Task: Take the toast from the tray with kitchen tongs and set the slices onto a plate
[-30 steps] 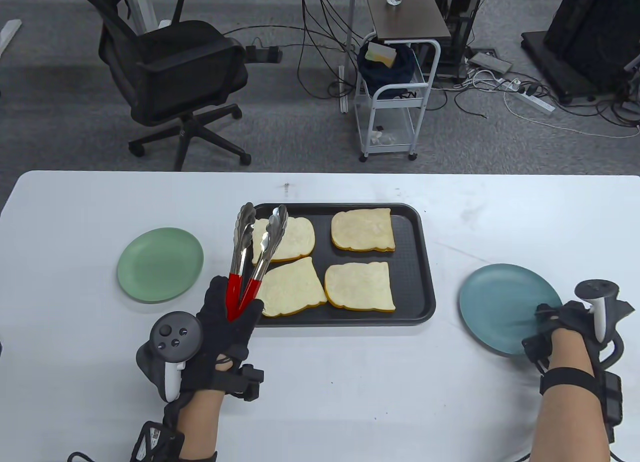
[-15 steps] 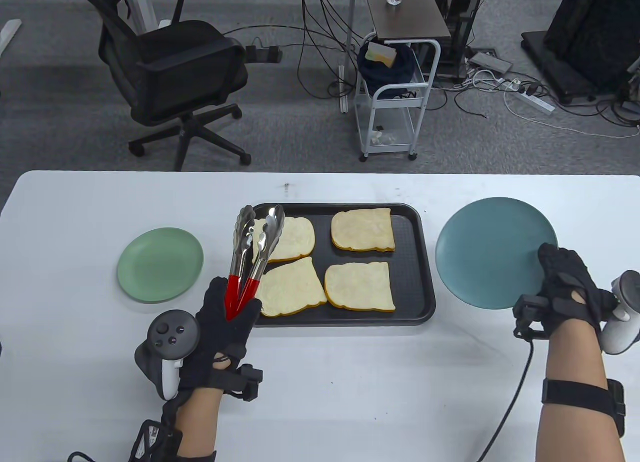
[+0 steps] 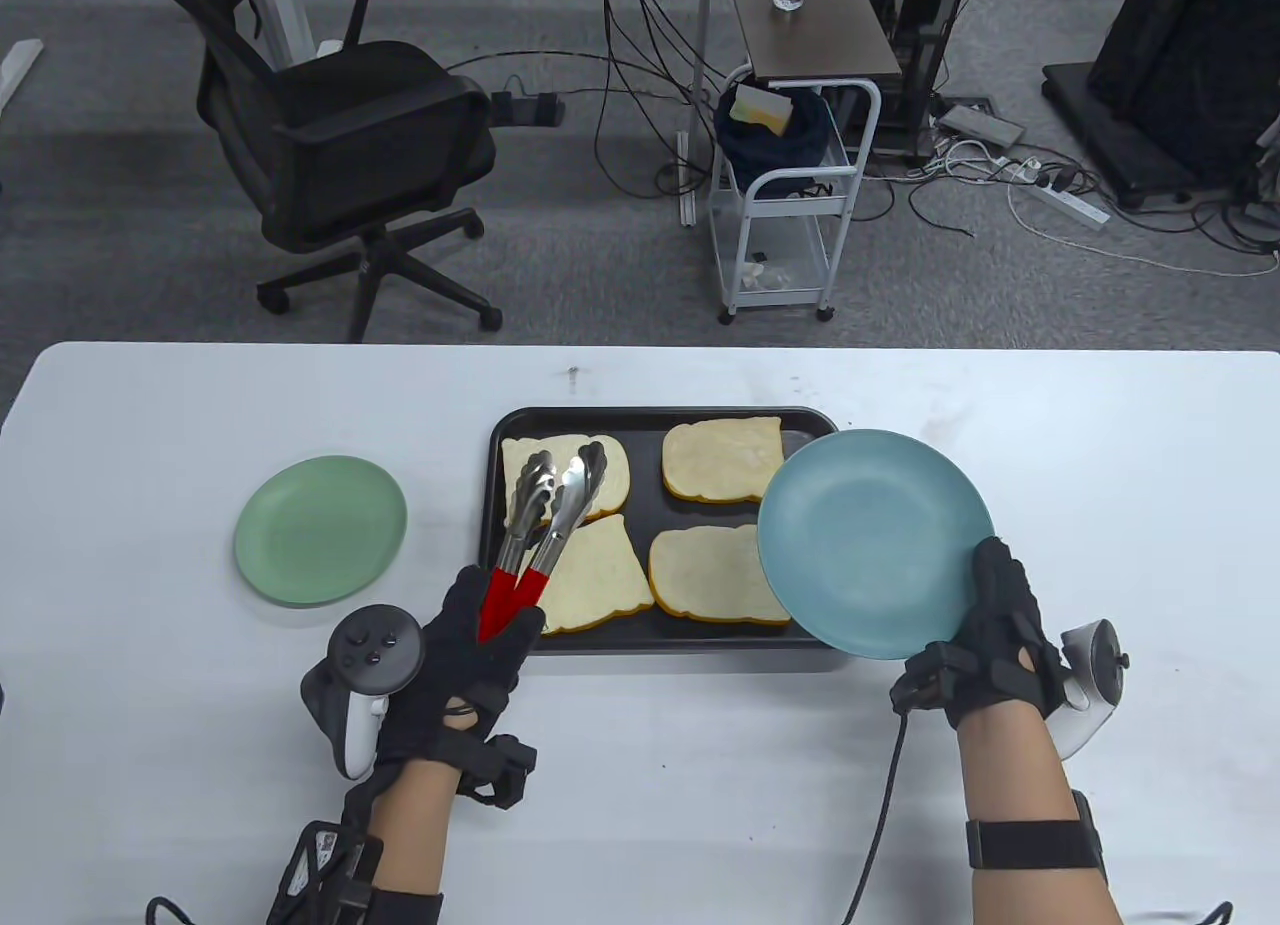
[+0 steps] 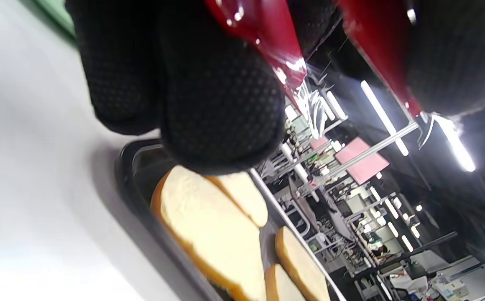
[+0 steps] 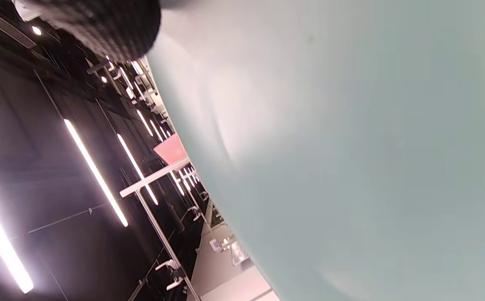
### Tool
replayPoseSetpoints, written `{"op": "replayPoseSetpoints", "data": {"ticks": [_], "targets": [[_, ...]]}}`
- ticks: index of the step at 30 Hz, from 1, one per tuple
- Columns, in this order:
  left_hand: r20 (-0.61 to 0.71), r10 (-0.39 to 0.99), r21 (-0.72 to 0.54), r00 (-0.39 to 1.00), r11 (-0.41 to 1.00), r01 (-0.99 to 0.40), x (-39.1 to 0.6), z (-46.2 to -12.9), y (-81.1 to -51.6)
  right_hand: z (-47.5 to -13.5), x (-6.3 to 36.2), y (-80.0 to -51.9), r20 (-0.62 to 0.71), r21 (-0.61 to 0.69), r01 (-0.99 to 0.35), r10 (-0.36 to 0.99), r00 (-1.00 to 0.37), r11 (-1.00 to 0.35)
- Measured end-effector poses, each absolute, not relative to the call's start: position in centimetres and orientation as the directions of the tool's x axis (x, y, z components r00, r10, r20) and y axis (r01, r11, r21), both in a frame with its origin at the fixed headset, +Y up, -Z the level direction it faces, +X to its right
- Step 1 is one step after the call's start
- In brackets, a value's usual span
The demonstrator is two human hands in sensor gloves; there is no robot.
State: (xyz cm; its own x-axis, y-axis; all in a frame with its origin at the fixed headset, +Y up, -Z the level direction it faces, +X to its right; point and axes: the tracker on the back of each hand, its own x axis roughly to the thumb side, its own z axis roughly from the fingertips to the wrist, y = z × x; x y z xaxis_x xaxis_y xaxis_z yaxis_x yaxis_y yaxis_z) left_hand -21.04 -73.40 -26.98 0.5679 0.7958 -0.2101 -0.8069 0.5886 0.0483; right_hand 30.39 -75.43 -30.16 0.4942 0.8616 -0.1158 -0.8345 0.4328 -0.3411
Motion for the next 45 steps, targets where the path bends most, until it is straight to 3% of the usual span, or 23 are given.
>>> {"op": "replayPoseSetpoints", "data": {"ticks": [7,17,32,39,45], "targets": [[-0.281,0.724,-0.096,0.630,0.632,-0.769,-18.4,-29.6,-75.0,-30.1,31.1,-76.7,-0.136,-0.374,-0.799,0.825,0.549,0.470],[-0.281,0.568,-0.217,0.773,0.747,-0.628,-15.4,-33.1,-74.9,-30.2,31.4,-77.3,-0.157,-0.390,-0.789,0.810,0.565,0.475],[-0.315,0.583,-0.431,0.749,0.615,-0.660,-16.4,-34.2,-74.5,-30.0,31.5,-77.1,-0.162,-0.398,-0.780,0.800,0.578,0.483],[-0.343,0.739,-0.366,0.580,0.464,-0.807,-17.9,-33.0,-74.3,-29.8,31.5,-77.1,-0.165,-0.408,-0.773,0.793,0.586,0.486],[-0.311,0.855,-0.218,0.416,0.362,-0.906,-19.4,-32.3,-70.7,-29.7,31.6,-77.0,-0.159,-0.419,-0.756,0.779,0.606,0.503]]}}
